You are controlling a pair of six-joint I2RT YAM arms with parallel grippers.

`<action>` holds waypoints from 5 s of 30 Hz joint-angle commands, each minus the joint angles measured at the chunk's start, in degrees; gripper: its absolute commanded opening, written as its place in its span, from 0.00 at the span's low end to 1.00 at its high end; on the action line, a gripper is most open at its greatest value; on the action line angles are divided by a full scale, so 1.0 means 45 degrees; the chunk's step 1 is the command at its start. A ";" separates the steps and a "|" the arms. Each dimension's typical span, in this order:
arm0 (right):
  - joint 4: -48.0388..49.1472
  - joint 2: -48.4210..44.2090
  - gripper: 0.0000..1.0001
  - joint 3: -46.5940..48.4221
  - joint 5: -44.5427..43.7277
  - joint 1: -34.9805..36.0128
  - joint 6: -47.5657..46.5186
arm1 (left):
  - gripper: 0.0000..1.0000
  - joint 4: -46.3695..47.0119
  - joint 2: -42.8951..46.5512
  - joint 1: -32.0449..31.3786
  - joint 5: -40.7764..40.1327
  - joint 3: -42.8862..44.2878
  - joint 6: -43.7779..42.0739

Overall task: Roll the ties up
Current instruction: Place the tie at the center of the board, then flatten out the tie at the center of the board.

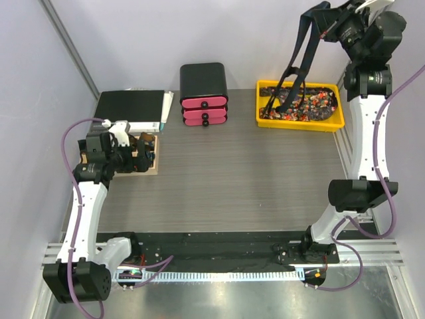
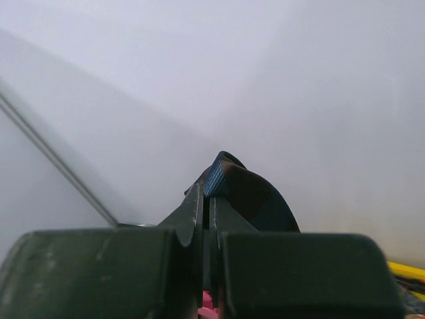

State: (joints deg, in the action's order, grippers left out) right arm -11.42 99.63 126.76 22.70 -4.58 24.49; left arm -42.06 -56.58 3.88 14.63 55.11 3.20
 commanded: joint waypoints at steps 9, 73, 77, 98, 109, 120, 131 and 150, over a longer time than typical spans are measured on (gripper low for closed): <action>-0.0584 -0.4189 0.01 -0.6479 0.1559 -0.0055 0.4091 | 1.00 -0.0145 -0.0103 -0.0334 0.3622 0.1308 -0.1315; -0.9044 0.7551 0.01 -0.2134 -0.3640 0.4299 -1.0933 | 1.00 -0.1004 -0.0651 -0.1858 0.3232 0.0390 -0.2098; -0.8986 0.5699 0.01 -0.1725 -0.1047 0.4221 -0.9183 | 1.00 -0.0342 -0.0163 -0.1839 0.3291 0.0097 -0.1943; -0.1778 -0.4913 0.01 -0.9570 0.2418 -0.1533 0.2506 | 1.00 0.3660 -0.2561 -0.4552 0.3917 -0.0197 -0.5496; -0.1018 -0.5324 0.01 -1.2485 0.3236 -0.3514 0.3365 | 1.00 0.5303 -0.5687 -0.6504 0.4520 0.0370 -0.9329; -0.1173 -0.5676 0.01 -1.2602 0.3179 -0.3514 0.2898 | 0.90 0.4994 -1.1834 -0.7854 0.6298 0.5419 -1.5416; -0.1466 -0.5598 0.01 -1.2466 0.3491 -0.3514 0.2429 | 0.82 0.4857 -1.4730 -0.8557 0.6553 0.7790 -1.6844; -0.1720 -0.6183 0.01 -1.2483 0.4681 -0.4978 0.2779 | 0.11 -0.4808 -1.2022 -0.8324 0.5633 0.9240 -1.4959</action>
State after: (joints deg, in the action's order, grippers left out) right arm -20.03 74.96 69.34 40.32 -24.84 35.55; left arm -49.95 -123.11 -34.81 36.16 99.02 -72.40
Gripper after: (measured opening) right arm 0.042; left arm 0.141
